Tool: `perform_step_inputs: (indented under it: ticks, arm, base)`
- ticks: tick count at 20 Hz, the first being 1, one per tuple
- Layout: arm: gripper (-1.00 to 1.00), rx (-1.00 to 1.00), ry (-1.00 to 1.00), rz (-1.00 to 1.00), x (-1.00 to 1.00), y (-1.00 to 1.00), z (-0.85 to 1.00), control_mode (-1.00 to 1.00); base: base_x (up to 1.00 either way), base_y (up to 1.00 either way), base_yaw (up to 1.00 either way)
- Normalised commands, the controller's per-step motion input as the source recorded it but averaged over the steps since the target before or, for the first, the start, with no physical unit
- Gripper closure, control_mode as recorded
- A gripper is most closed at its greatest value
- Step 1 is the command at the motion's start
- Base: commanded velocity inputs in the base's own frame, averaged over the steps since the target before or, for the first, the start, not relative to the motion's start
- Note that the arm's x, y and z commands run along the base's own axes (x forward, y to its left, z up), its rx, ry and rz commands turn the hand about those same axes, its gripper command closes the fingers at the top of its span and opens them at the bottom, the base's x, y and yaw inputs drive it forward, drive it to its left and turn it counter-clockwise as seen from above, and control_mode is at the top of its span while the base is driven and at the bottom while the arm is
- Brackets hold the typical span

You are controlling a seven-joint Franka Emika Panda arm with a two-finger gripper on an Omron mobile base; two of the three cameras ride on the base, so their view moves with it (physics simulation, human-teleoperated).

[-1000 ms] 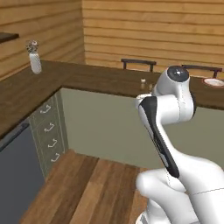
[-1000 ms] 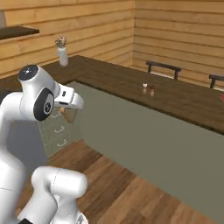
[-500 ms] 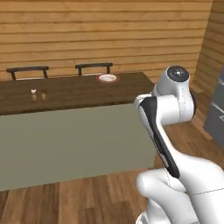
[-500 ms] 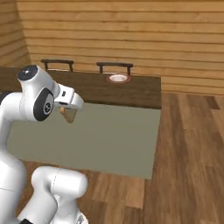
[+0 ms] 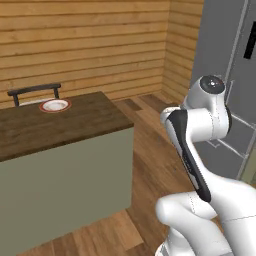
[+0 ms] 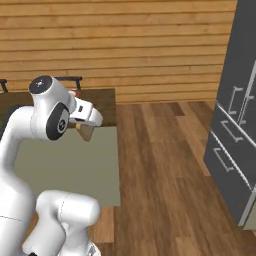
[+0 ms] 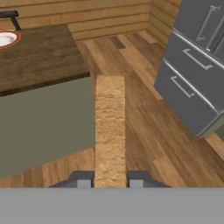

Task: Start the toaster. Once the lever pops up, take the bread to the plate on the dining counter.

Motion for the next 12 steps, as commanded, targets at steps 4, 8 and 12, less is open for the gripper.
perform_step_inputs:
  ticks: [4, 8, 12]
  arm:
    - [1.00, 0.00, 0.00, 0.00, 0.00, 0.00, 0.00, 1.00]
    - [1.00, 0.00, 0.00, 0.00, 0.00, 0.00, 0.00, 1.00]
    - [1.00, 0.00, 0.00, 0.00, 0.00, 0.00, 0.00, 1.00]
  base:
    - [0.29, 0.51, 0.06]
    - [0.34, 0.34, 0.33]
    - [0.38, -0.05, 0.31]
